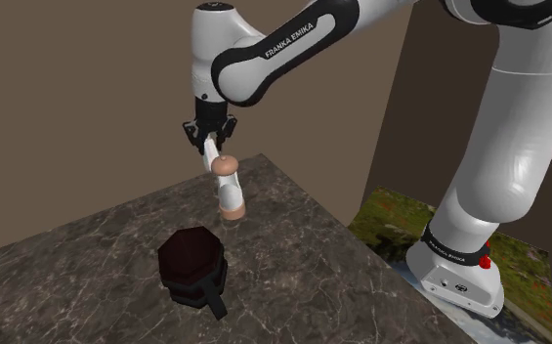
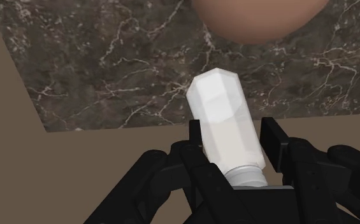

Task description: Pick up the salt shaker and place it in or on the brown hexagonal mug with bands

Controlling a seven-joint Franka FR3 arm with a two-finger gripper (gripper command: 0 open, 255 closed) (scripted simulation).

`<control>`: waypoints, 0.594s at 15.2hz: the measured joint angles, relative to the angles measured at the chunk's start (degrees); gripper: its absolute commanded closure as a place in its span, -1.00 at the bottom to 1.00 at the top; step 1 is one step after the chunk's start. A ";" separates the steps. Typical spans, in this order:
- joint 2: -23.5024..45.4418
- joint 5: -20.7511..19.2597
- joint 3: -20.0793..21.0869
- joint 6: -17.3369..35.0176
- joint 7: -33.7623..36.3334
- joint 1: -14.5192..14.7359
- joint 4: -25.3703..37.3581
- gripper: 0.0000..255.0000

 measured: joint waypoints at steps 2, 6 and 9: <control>-0.59 0.55 0.05 -1.41 -0.56 -0.16 0.91 1.00; -1.67 1.42 0.22 -4.48 -1.24 -0.25 3.02 1.00; -2.27 1.91 0.29 -6.48 -1.64 -0.31 4.48 1.00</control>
